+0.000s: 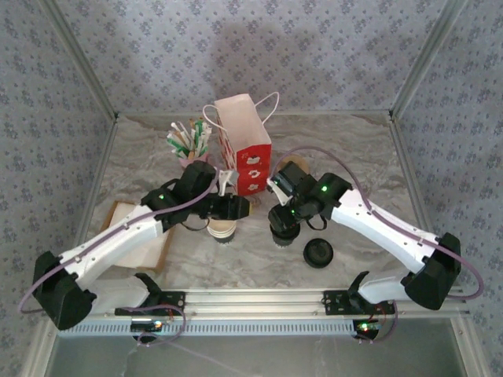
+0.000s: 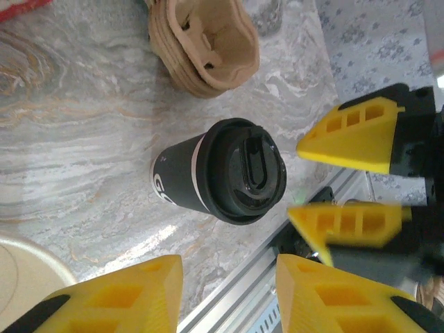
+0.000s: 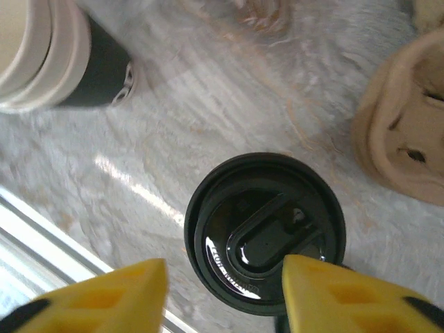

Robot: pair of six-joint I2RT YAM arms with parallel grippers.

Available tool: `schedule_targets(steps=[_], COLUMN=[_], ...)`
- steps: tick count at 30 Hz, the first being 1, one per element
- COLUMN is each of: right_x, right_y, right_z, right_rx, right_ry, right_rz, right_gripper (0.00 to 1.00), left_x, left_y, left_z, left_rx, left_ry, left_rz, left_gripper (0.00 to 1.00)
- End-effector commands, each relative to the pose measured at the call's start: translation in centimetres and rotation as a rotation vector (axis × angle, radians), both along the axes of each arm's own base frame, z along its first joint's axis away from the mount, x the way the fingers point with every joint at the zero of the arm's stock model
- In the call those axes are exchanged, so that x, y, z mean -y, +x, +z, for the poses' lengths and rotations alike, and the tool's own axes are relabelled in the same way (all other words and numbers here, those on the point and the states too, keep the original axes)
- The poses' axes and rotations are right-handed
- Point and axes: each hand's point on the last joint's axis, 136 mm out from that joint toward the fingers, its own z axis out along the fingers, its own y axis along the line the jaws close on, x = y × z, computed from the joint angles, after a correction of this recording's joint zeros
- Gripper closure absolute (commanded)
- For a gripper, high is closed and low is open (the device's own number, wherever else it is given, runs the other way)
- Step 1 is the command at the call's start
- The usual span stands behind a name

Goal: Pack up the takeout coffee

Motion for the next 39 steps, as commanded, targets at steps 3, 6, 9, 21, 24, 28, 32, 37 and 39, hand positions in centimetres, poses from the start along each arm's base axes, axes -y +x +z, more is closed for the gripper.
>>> schedule_targets(steps=[3,6,9,21,24,28,32,37,39], right_x=[2.4,2.5,2.0,-0.7,-1.0,-1.1,-1.3,-0.9,-0.5], right_y=[0.7,0.8,1.2,1.7,1.9,1.6,1.1,0.4,0.0], right_z=[-0.3,-1.2,-1.6,-3.0,-3.2,-4.1,-5.3,-6.5,-6.9], right_rx=[-0.011,-0.035,-0.035,-0.072,-0.076,-0.104,-0.140,-0.176,-0.188], right_ry=[-0.085,-0.103,-0.100,-0.102,-0.104,-0.121,-0.128,-0.152,-0.164], right_rz=[-0.223,-0.270,-0.285,-0.244,-0.237,-0.231,-0.221,-0.219,-0.221], right_gripper=[0.68,0.68,0.69,0.91,0.91,0.91,0.91,0.91,0.91], left_x=[-1.6,-2.0,-2.2,-2.4,-2.4,-2.4,-2.4,-2.4,-2.4], left_y=[-0.2,-0.4,-0.6,-0.8,-0.9,-0.9,-0.9,-0.9,-0.9], left_z=[0.1,0.4,0.8,0.8,0.7,0.6,0.6,0.6,0.6], left_rx=[0.035,0.062,0.087,0.105,0.105,0.104,0.105,0.102,0.101], left_ry=[0.020,0.014,0.002,-0.002,-0.002,-0.003,-0.004,-0.005,-0.005], left_rz=[0.047,0.045,0.039,0.031,0.029,0.031,0.029,0.029,0.030], left_gripper=[0.60,0.58,0.56,0.55,0.55,0.55,0.55,0.56,0.55])
